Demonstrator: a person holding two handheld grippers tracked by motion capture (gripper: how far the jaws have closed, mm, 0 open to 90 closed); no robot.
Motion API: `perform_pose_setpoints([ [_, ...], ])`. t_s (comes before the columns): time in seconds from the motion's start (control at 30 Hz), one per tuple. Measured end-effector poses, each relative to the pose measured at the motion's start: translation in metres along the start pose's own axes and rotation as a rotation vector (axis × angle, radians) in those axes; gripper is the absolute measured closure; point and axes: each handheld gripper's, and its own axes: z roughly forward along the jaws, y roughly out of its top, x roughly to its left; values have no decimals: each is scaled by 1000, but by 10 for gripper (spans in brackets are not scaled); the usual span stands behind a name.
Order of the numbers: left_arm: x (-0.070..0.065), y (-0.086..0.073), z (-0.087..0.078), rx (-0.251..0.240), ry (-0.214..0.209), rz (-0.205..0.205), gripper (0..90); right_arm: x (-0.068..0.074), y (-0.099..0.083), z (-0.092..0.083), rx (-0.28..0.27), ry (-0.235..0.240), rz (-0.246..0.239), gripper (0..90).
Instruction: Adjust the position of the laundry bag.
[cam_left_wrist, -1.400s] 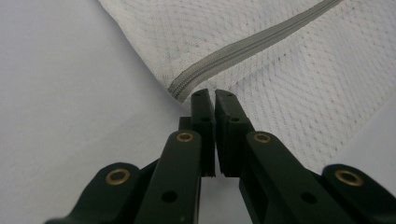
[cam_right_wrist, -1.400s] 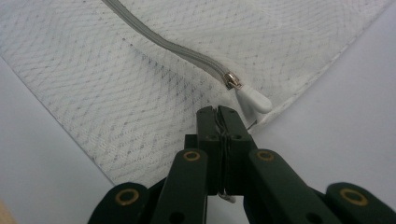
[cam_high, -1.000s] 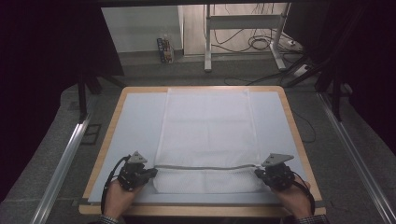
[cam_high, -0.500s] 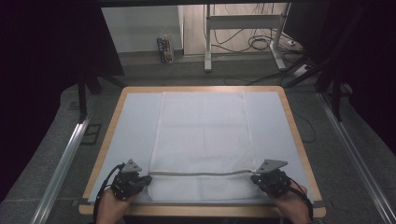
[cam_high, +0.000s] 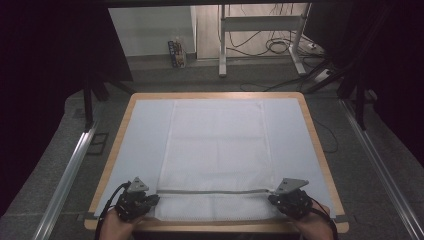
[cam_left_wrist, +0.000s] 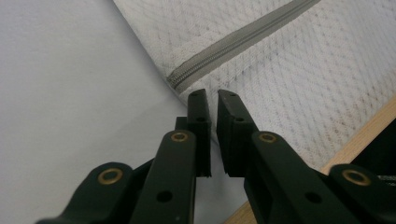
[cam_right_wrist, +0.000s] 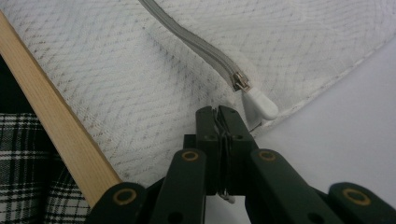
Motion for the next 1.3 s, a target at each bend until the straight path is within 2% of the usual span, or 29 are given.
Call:
perform_pose_setpoints([
  [0.07, -1, 1, 0, -11, 18, 9, 770, 1, 0, -1, -10, -6, -15, 826],
  [0.17, -1, 1, -1, -27, 41, 17, 683, -1, 0, -4, -32, -13, -7, 762],
  [0.3, 1, 0, -3, -63, 46, 6, 533, -5, -4, -9, -52, -23, 16, 661],
  [0.5, 0, 1, 1, -72, 60, 13, 369, -10, -11, -13, -73, -36, 41, 504],
  [0.6, 1, 1, 2, -92, 42, 14, 279, -12, -13, -12, -80, -39, 50, 395],
  [0.67, 3, 1, 3, -106, 21, -2, 237, -15, -14, -11, -86, -39, 63, 311],
  [0.73, 5, 0, 4, -111, 17, -18, 182, -18, -16, -10, -103, -41, 81, 252],
  [0.8, 6, 0, 5, -93, 26, -27, 85, -22, -17, -10, -124, -38, 108, 206],
  [0.9, 4, 0, 7, -66, 40, -3, 51, -27, -19, -10, -152, -30, 167, 157],
  [0.97, 3, 1, 7, -66, 36, 1, 39, -29, -19, -10, -158, -28, 186, 141],
  [1.2, 5, 0, 6, -70, 50, 4, 26, -29, -19, -8, -161, -30, 182, 85],
  [1.3, 5, 0, 6, -68, 55, 4, 20, -29, -19, -7, -160, -16, 185, 60],
])
